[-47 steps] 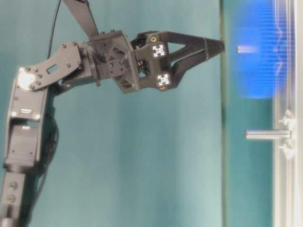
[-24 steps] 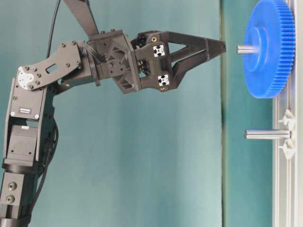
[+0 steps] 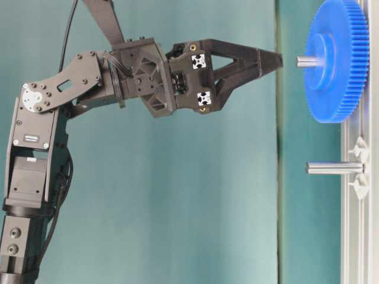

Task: Find the location of the shaft and insert the large gear.
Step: 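Align the gear's bore with the shaft and lower it on, then open the left gripper and raise it off the gear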

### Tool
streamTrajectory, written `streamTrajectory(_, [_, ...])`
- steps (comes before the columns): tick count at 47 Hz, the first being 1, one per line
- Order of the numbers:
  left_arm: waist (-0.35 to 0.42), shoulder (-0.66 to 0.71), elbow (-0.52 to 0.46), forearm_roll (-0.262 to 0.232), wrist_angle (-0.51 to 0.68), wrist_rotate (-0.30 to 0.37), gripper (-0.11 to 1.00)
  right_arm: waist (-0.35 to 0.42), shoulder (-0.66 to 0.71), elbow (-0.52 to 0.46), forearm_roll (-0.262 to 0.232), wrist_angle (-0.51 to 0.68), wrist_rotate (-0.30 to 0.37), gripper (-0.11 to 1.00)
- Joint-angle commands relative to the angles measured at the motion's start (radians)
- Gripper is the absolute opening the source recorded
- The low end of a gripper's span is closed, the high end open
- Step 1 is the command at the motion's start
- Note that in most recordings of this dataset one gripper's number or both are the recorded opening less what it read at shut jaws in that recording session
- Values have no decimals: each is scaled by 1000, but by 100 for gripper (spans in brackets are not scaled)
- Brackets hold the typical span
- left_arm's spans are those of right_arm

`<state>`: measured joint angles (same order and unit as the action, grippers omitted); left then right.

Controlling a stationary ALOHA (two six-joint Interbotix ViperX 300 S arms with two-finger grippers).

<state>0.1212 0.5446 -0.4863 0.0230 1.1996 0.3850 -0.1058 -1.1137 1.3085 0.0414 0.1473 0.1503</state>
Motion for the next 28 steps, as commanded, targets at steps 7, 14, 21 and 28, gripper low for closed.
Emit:
streamTrajectory(7, [-5,-48,-31,0,17,-15,83,-2,6,-14,0,-3,8,0])
streamTrajectory(14, [-8,-66,-28,0,15,-37,83,-2,6,-14,0,-2,8,0])
streamTrajectory(21, [-9,-89,-28,0,14,-58,83,-3,6,-14,0,-2,8,0])
streamTrajectory(28, [-14,-104,-28,3,12,-61,83,-2,6,-14,0,-3,8,0])
